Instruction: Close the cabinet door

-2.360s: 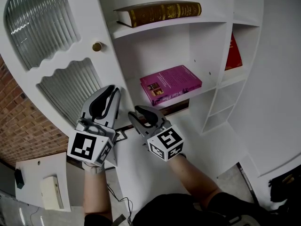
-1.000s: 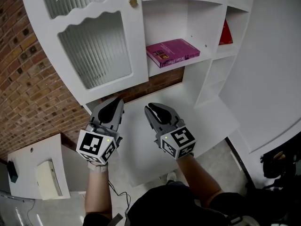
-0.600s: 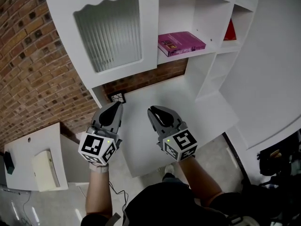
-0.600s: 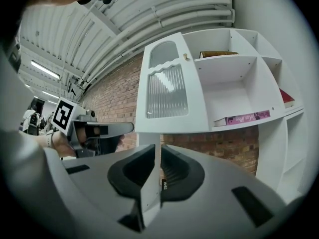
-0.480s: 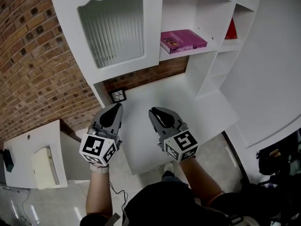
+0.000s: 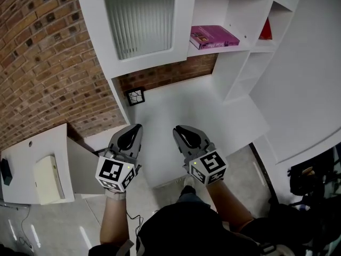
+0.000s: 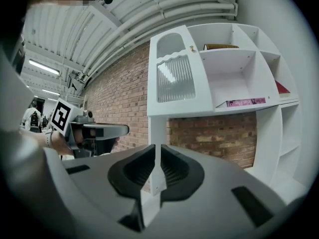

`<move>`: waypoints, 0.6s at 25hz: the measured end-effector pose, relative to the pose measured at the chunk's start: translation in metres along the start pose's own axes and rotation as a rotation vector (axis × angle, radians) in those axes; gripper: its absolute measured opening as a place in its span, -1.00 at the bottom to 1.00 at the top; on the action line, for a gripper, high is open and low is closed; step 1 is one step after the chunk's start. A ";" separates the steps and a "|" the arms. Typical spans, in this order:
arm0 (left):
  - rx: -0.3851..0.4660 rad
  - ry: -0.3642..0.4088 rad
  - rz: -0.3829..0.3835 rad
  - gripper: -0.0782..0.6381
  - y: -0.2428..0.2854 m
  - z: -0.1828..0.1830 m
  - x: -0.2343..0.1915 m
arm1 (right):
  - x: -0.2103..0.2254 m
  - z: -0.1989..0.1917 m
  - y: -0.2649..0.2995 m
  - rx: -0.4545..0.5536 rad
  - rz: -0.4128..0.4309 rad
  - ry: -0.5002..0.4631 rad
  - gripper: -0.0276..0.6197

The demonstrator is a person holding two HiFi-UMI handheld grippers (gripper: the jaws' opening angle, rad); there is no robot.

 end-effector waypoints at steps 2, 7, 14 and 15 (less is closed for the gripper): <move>-0.007 -0.017 0.008 -0.76 -0.008 -0.008 0.002 | -0.003 -0.005 -0.004 -0.007 -0.003 0.000 -0.77; -0.002 -0.087 0.035 -0.76 -0.031 -0.024 0.000 | -0.012 -0.017 -0.012 -0.020 -0.017 0.008 -0.77; -0.003 -0.106 0.057 -0.76 -0.051 -0.030 0.005 | -0.028 -0.023 -0.016 -0.039 -0.012 0.000 -0.77; -0.003 -0.109 0.059 -0.76 -0.053 -0.031 0.006 | -0.031 -0.023 -0.017 -0.041 -0.010 -0.001 -0.77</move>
Point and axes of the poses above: the fingertips, and each gripper's own axes: y forward along the fingers, x to its right, z out of its top, the point moved 7 cm from there along -y, backward along the fingers, and after that the axes turned 3 degrees about -x, right-handed, at the moved point
